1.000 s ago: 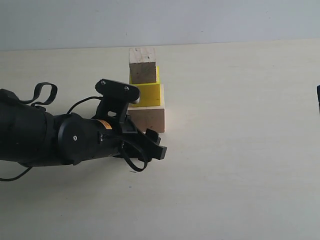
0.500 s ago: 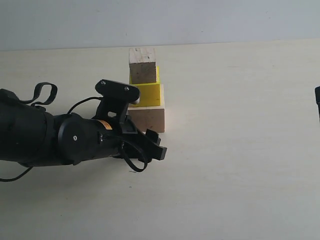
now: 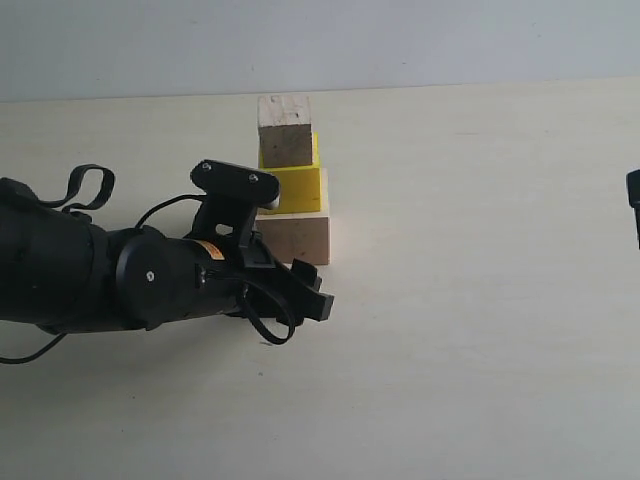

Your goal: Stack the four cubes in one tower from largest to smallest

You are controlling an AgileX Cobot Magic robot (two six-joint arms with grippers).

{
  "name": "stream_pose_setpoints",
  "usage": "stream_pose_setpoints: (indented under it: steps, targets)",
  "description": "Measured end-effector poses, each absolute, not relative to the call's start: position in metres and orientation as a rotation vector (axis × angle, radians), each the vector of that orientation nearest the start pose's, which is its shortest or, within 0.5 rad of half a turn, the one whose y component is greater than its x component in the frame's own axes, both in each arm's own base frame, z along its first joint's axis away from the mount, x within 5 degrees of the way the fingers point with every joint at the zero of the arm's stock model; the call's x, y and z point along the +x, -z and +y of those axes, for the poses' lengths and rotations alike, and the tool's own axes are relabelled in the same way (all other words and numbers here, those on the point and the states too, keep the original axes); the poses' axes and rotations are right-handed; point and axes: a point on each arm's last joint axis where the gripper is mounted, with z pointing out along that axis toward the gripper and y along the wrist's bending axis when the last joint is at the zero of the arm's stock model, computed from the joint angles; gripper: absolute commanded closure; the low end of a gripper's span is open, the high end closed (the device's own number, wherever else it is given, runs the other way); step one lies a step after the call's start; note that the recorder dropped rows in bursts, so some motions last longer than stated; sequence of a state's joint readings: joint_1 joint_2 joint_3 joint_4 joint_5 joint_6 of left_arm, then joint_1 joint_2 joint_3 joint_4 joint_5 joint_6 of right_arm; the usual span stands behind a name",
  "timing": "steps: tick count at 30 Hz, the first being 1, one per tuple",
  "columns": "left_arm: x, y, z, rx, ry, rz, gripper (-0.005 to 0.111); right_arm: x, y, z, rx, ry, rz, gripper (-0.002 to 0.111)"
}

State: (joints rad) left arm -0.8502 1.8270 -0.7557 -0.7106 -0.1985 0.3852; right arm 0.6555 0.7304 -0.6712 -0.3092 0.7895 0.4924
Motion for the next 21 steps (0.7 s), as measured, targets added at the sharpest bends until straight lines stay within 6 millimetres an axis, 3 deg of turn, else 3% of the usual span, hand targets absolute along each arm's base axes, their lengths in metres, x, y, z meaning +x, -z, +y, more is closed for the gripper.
stream_pose_setpoints:
  steps: [21]
  targets:
    - [0.2234,-0.1223,-0.2380,0.601,0.388,2.367,0.038,0.1160,-0.3103,0.0664,-0.323,-0.263,2.264,0.108]
